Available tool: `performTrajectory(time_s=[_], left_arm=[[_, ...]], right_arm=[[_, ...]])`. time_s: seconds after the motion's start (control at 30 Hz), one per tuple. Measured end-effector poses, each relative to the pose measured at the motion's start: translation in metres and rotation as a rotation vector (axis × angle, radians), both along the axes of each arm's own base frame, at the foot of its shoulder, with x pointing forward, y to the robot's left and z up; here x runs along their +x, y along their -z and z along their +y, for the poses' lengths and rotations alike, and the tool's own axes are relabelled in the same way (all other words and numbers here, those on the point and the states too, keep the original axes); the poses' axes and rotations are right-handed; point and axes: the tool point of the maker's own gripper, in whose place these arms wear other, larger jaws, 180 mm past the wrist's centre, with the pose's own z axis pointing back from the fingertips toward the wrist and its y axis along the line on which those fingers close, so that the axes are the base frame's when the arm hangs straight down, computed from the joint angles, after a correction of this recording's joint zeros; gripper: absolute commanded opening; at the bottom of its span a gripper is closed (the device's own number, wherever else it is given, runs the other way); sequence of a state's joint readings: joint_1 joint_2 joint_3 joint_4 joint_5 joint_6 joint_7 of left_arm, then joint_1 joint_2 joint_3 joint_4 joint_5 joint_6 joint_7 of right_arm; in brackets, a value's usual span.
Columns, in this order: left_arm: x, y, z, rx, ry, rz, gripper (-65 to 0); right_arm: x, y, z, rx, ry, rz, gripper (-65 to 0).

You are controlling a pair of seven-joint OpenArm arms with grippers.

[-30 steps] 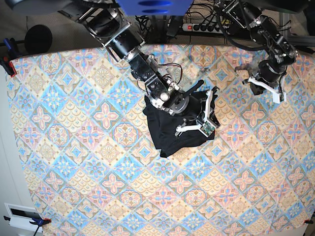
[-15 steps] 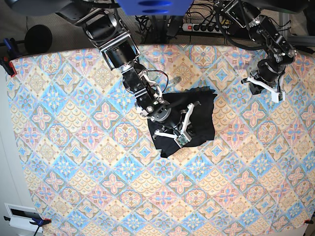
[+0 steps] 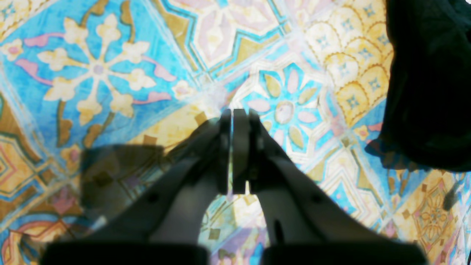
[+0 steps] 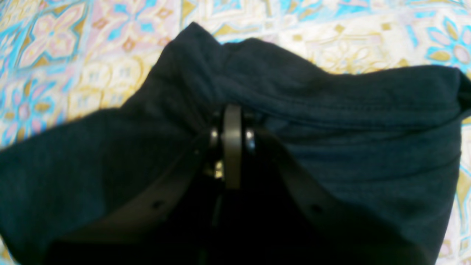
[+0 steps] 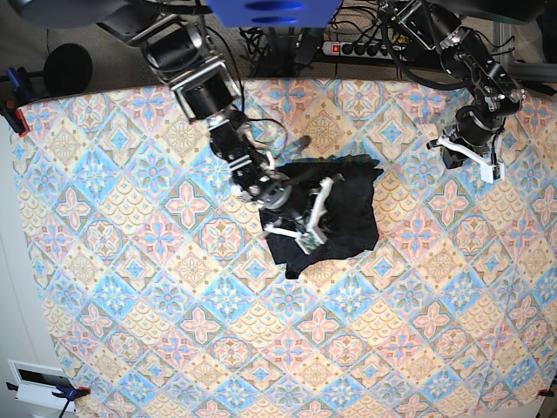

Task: Layout the t-shirt on the table in an organized manner, then fold the t-shirt properly
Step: 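Drag the bundle across the table away from the left gripper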

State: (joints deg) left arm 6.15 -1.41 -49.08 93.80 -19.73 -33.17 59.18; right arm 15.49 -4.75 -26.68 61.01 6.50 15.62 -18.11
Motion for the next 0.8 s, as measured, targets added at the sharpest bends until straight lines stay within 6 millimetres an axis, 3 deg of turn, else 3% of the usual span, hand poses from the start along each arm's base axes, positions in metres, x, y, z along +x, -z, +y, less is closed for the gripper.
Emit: performTrajectory(time_s=[0.3,0.37,0.8], left_arm=[[0.001,0.0,0.0,0.002,0.0,-0.001,-65.0],[0.001,0.0,0.0,0.001,0.0,-0.002,-65.0],[0.007,-0.007,0.004,0.015,-0.015,-0.052,-65.0]], right_arm=[[0.005,0.019,-0.1,-0.079,0.068,-0.02,-65.0],[-0.003,0.022,-0.122,-0.109,0.06,-0.024,-65.0],[-0.037,0.023,-0.214,-0.286,-0.025,-0.035,-65.0]])
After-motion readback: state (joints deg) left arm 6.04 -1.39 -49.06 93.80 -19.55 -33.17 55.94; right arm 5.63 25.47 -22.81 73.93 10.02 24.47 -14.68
